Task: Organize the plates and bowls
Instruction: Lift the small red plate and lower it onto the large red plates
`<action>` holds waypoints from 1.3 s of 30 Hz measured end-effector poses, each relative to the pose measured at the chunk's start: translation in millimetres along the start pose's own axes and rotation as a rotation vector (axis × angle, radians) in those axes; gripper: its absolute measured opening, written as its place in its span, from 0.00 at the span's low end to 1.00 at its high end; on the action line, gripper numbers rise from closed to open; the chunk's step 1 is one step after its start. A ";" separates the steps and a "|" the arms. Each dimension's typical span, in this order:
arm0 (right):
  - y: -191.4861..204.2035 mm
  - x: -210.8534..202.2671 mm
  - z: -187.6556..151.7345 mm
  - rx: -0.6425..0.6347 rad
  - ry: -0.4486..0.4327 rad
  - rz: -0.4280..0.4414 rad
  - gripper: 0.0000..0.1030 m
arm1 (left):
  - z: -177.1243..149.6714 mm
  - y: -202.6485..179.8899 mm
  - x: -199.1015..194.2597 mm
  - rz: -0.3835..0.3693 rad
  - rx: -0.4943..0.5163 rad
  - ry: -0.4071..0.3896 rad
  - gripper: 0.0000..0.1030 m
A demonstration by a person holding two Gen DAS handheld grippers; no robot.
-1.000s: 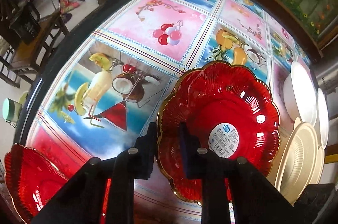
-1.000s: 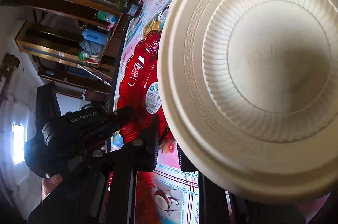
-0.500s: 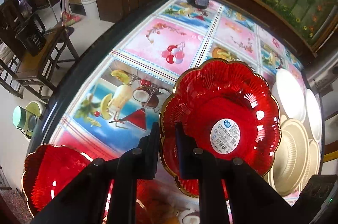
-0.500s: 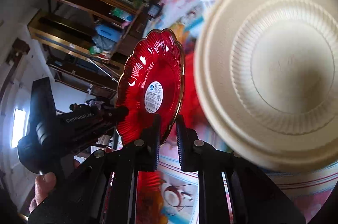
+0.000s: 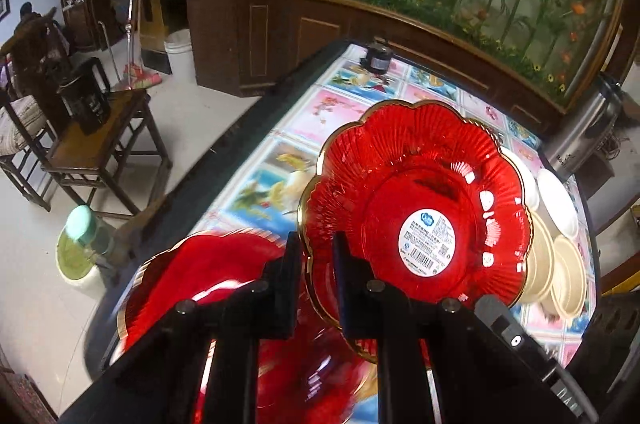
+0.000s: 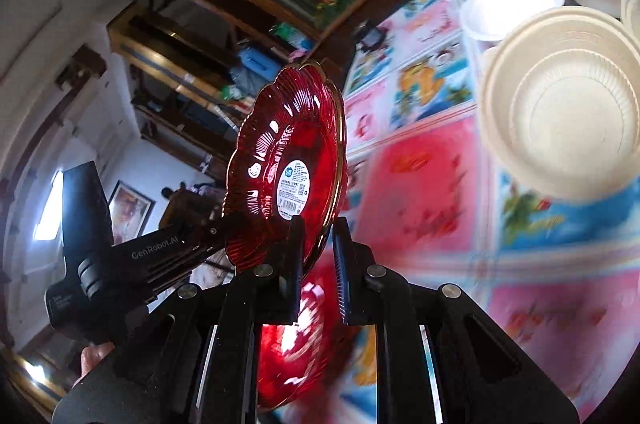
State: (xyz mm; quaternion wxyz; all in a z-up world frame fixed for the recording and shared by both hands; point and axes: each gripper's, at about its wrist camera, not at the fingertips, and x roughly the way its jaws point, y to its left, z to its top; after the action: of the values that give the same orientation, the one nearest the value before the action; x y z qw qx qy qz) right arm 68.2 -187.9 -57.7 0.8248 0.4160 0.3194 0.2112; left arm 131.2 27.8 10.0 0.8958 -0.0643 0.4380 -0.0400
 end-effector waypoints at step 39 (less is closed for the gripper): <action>62.4 65.0 -96.6 -0.332 0.244 -0.323 0.22 | -80.8 107.7 6.7 0.117 -0.056 0.117 0.19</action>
State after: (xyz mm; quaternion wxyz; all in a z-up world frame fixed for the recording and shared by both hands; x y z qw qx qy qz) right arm 41.1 -59.5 -72.7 0.8602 0.1902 0.4397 0.1749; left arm 73.2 126.9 -60.5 0.8674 -0.0611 0.4934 0.0209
